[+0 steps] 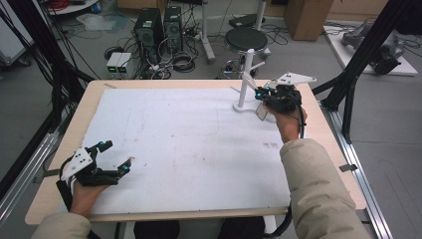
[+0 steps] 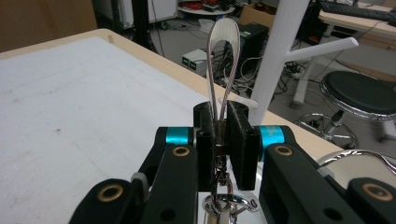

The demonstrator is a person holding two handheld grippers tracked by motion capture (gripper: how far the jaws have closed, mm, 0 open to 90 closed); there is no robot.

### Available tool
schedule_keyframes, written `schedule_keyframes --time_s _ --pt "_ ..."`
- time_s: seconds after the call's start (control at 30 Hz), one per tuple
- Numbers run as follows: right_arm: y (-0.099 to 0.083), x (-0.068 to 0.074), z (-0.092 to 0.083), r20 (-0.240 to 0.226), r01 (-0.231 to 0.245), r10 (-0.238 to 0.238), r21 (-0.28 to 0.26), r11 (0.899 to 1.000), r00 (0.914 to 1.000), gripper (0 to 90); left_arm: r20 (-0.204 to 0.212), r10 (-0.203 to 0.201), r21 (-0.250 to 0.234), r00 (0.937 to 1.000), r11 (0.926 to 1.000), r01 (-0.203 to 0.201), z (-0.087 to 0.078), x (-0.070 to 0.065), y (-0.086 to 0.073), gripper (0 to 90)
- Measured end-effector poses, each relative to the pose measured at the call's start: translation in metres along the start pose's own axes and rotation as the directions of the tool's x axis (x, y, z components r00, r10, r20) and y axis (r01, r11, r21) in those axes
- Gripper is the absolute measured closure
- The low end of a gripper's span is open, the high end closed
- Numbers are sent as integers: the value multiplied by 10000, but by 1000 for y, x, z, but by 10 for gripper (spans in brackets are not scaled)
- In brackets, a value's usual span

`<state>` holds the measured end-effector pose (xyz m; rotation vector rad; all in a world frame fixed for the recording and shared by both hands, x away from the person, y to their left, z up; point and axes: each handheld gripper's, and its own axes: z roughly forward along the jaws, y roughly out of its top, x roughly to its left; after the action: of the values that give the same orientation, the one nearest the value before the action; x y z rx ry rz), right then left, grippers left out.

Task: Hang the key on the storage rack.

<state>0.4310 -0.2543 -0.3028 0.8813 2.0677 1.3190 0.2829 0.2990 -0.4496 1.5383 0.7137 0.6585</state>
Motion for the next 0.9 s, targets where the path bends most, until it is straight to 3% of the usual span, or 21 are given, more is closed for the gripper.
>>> schedule_keyframes --time_s 0.23,0.53,0.9 --pt "-3 -4 8 280 -316 312 137 9994 9991 824 -119 -2 -64 9999 10000 2 0 0 -1 19" --pt "-11 -6 22 626 -297 270 419 9987 9977 824 -345 -47 -366 9994 9993 35 -3 -2 -2 42" --pt "-21 -9 34 788 -502 440 784 9957 9959 823 -369 -13 -327 9993 9995 1 -3 -2 -2 37"
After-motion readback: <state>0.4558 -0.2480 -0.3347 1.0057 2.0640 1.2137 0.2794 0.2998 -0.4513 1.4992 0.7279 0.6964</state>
